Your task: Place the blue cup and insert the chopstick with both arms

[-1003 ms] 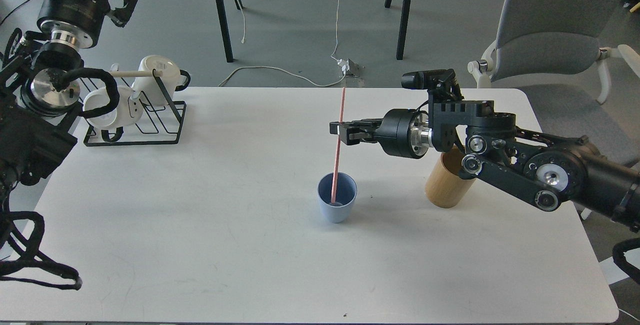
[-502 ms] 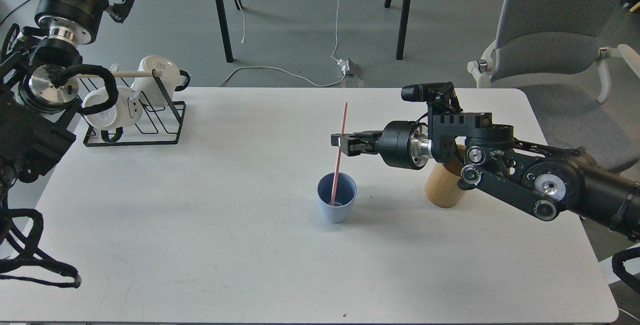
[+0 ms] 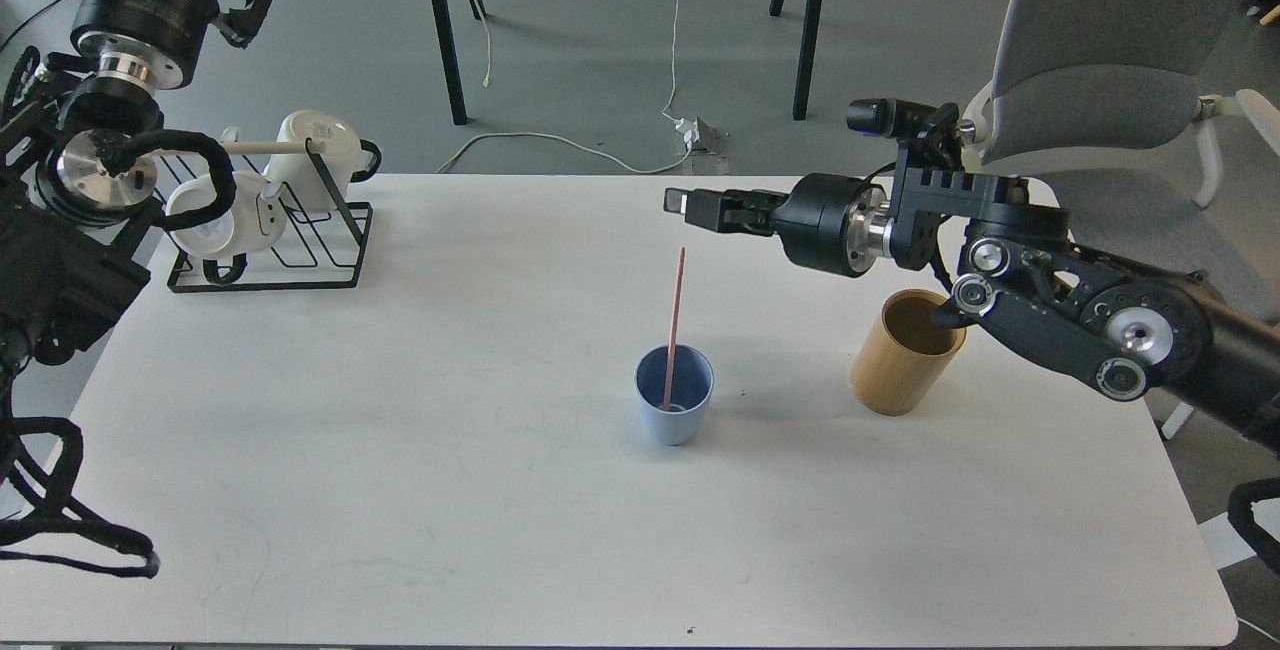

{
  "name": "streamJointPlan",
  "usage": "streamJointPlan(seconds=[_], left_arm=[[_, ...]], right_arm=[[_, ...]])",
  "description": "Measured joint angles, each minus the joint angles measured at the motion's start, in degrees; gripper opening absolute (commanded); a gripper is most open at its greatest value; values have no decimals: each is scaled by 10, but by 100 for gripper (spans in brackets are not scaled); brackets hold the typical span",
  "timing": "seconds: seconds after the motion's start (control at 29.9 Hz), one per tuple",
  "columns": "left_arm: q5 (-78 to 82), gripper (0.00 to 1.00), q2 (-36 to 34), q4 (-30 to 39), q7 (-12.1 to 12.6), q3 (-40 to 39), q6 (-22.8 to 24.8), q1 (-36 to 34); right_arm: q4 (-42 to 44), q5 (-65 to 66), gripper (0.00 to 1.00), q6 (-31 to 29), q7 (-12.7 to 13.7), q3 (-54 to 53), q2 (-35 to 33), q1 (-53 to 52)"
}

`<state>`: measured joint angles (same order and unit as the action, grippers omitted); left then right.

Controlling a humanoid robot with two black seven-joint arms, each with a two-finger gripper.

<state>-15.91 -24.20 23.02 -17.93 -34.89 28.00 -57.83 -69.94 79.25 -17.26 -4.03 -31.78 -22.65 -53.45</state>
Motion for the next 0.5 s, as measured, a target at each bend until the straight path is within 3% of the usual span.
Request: streamJointPlan(seconds=[0.5], left_arm=[[0, 99, 8, 0, -1, 0, 0, 3]], right_arm=[[103, -389, 100, 20, -1, -210, -85, 26]])
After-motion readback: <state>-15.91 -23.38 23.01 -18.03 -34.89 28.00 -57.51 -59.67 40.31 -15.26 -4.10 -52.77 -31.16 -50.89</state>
